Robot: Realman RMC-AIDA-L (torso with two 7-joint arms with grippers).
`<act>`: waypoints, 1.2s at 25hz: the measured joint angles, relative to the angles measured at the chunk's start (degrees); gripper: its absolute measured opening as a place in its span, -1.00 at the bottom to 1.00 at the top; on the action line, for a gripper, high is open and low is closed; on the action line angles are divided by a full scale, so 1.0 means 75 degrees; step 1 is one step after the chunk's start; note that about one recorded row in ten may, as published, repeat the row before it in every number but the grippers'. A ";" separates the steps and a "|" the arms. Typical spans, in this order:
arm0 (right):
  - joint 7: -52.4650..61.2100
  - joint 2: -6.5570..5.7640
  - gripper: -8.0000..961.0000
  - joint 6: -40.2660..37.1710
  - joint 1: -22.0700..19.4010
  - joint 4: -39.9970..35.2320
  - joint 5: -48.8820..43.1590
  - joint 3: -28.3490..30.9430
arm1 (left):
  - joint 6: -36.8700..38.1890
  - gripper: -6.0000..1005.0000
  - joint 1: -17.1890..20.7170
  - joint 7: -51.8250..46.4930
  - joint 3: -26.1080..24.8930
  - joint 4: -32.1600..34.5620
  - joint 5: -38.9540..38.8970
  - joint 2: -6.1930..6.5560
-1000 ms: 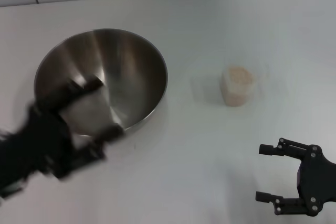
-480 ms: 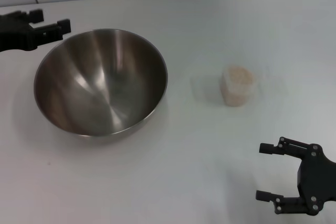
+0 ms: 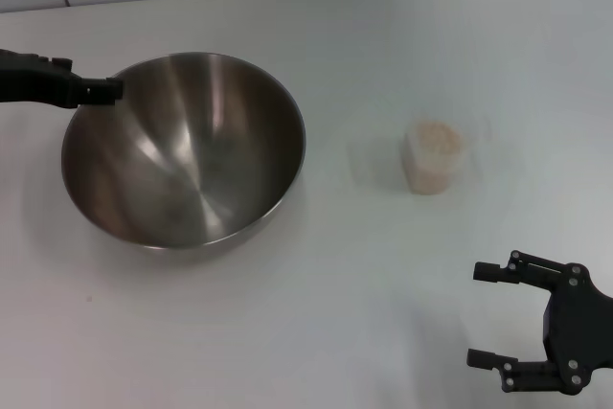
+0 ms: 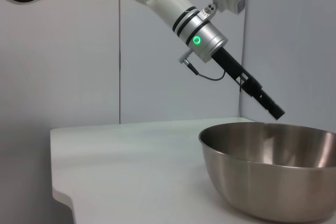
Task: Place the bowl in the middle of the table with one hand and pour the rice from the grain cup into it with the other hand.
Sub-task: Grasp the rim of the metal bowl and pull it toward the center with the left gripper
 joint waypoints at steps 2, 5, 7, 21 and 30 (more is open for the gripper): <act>0.0000 0.0000 0.70 0.0000 0.0000 -0.0001 0.0000 0.0000 | 0.0098 0.48 -0.0082 -0.0017 -0.0022 -0.0155 0.0182 0.0010; 0.0000 0.0000 0.70 0.0000 -0.0004 -0.0003 0.0000 0.0000 | 0.0175 0.45 -0.0157 0.0006 -0.0041 -0.0370 0.0417 0.0011; 0.0000 0.0000 0.70 0.0000 -0.0007 -0.0003 0.0000 0.0000 | 0.0214 0.44 -0.0199 0.0016 -0.0044 -0.0527 0.0531 0.0011; -0.0007 0.0009 0.69 0.0031 0.0051 -0.0003 -0.0041 0.0000 | 0.0578 0.33 -0.0361 0.0185 -0.0158 -0.0857 0.0524 0.0015; -0.0010 0.0010 0.68 0.0049 0.0059 -0.0003 -0.0048 0.0000 | 0.0769 -0.44 -0.0579 0.0231 -0.0379 -0.1056 0.0515 0.0019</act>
